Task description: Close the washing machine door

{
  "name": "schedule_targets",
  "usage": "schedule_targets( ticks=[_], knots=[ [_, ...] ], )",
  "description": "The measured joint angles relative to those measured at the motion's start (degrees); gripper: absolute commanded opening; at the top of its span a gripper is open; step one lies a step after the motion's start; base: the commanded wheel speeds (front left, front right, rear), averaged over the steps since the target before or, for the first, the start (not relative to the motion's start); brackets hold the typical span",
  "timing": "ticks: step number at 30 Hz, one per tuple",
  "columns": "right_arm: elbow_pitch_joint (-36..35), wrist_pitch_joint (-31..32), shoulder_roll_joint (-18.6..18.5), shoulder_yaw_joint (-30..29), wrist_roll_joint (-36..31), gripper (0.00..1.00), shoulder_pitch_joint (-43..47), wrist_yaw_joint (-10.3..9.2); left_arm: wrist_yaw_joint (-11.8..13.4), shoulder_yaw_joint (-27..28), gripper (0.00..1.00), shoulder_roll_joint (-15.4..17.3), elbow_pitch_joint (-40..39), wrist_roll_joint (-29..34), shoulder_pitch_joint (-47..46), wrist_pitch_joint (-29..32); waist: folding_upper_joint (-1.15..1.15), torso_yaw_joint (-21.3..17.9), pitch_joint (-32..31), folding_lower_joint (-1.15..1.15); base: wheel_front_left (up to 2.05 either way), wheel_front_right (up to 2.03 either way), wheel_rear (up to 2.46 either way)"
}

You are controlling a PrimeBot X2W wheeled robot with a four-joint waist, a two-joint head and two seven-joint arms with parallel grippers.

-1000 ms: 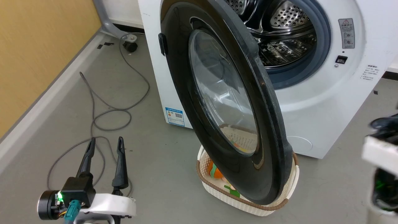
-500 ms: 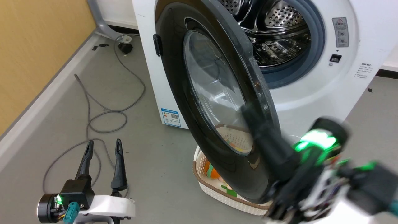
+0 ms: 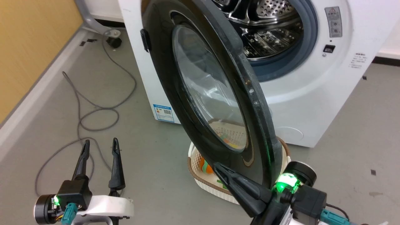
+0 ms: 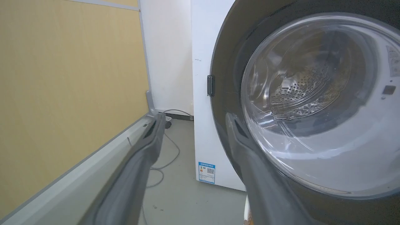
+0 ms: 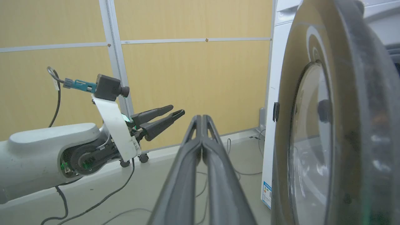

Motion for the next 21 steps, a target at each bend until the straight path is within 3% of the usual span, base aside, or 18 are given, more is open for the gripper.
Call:
schedule_targets(
  ticks=[14,21],
  knots=[
    [6.70,0.00,-1.44,-8.72,-3.47,0.00,2.98,0.16,-0.25,0.31,1.00,-0.99,-0.80,1.66,-0.54,0.00,0.00,-2.78,3.34,0.00,0.00,0.00,0.00],
    [10.95,0.00,-1.38,-16.58,-3.90,0.00,2.22,0.14,-0.34,-0.57,1.00,-1.35,-1.30,2.38,-1.85,0.01,0.00,-3.61,5.60,0.00,0.00,0.00,0.00]
  ],
)
